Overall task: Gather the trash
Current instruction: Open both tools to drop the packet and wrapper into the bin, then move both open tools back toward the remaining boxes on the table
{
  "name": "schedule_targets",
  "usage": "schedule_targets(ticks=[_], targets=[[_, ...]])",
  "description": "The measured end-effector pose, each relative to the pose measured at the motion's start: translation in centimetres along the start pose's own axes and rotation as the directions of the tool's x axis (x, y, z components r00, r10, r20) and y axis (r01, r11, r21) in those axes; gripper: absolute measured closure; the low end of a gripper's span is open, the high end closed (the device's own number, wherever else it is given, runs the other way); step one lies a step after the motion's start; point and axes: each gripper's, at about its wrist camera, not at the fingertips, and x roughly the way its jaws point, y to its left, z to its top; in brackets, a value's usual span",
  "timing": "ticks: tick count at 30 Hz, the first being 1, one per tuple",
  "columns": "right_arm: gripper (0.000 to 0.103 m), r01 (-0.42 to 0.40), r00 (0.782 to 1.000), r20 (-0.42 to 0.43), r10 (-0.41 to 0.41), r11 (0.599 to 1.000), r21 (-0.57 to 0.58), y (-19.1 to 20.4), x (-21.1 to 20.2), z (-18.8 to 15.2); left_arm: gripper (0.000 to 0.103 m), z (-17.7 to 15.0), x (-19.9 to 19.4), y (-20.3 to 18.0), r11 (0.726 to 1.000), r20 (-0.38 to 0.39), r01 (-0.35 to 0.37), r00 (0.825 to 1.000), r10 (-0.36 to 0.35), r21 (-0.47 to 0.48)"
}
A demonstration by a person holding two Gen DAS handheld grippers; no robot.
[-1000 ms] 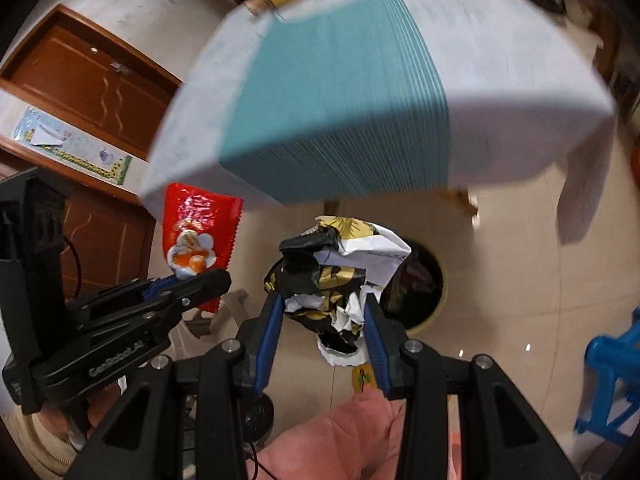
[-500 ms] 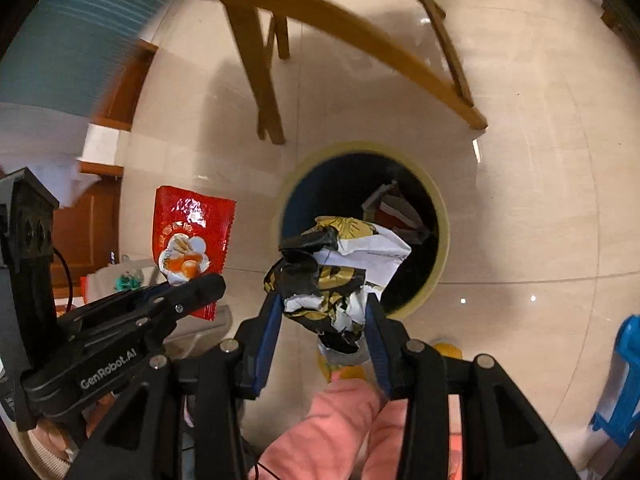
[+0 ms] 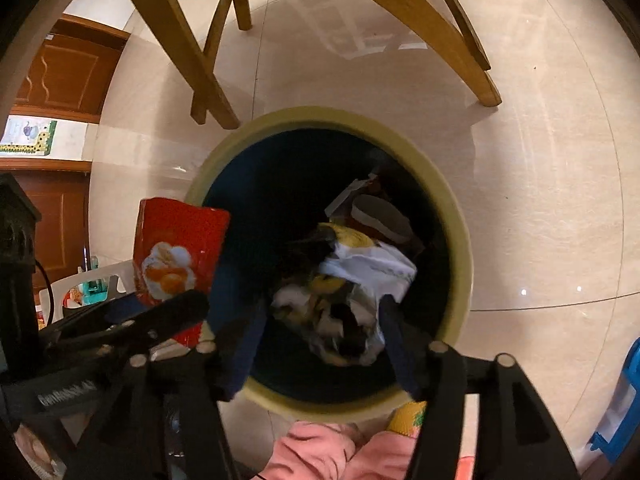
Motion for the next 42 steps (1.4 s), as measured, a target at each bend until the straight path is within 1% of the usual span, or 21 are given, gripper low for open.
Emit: schedule_targets(ticks=[4, 10, 14, 17, 21, 25, 29, 32, 36, 40, 42], targets=[[0.032, 0.007, 1.000, 0.002, -0.007, 1.000, -0.012, 0.3, 0.0, 0.4, 0.017, -0.2, -0.2, 0.2, 1.000, 0.000, 0.003, 1.000, -0.003, -0.005], [0.032, 0.013, 1.000, 0.014, -0.013, 1.000, 0.014, -0.3, -0.2, 0.6, 0.017, 0.0, -0.5, 0.8, 1.000, -0.005, 0.012, 1.000, -0.012, -0.011], [0.032, 0.016, 1.000, 0.007, -0.016, 1.000, 0.018, -0.7, -0.6, 0.2, 0.017, -0.3, -0.8, 1.4, 1.000, -0.006, 0.010, 1.000, -0.010, -0.012], [0.032, 0.014, 1.000, 0.008, -0.014, 1.000, 0.021, -0.5, -1.1, -0.2, 0.017, -0.6, -1.5, 1.4, 1.000, 0.002, -0.005, 1.000, 0.005, -0.012], [0.032, 0.006, 1.000, 0.022, -0.007, 1.000, 0.030, -0.3, -2.4, -0.8, 0.017, -0.9, -3.4, 1.3, 1.000, 0.030, -0.027, 0.999, 0.027, -0.015], [0.032, -0.005, 0.999, 0.047, 0.003, 0.999, 0.043, 0.2, -4.6, -1.6, 0.017, -1.5, -6.6, 1.2, 0.999, 0.071, -0.045, 0.996, 0.046, -0.021], [0.032, -0.018, 0.997, 0.070, 0.014, 0.998, 0.054, 1.0, -7.3, -2.5, 0.017, -2.2, -10.7, 0.9, 0.997, 0.123, -0.068, 0.990, 0.071, -0.030], [0.032, -0.031, 0.996, 0.087, 0.025, 0.998, 0.063, 2.1, -9.8, -3.1, 0.017, -2.7, -13.9, 0.6, 0.997, 0.144, -0.067, 0.987, 0.072, -0.040], [0.032, -0.053, 0.993, 0.113, 0.046, 0.997, 0.062, 4.1, -14.1, -4.2, 0.017, -3.7, -18.6, 0.1, 0.997, 0.164, -0.072, 0.984, 0.077, -0.036], [0.032, -0.073, 0.988, 0.140, 0.066, 0.996, 0.042, 6.8, -19.4, -5.4, 0.017, -4.8, -23.7, -0.7, 0.996, 0.174, -0.089, 0.981, 0.091, -0.020], [0.032, -0.071, 0.986, 0.154, 0.065, 0.997, 0.030, 8.4, -22.1, -5.9, 0.017, -5.4, -26.6, -1.1, 0.994, 0.193, -0.109, 0.975, 0.108, -0.008]])
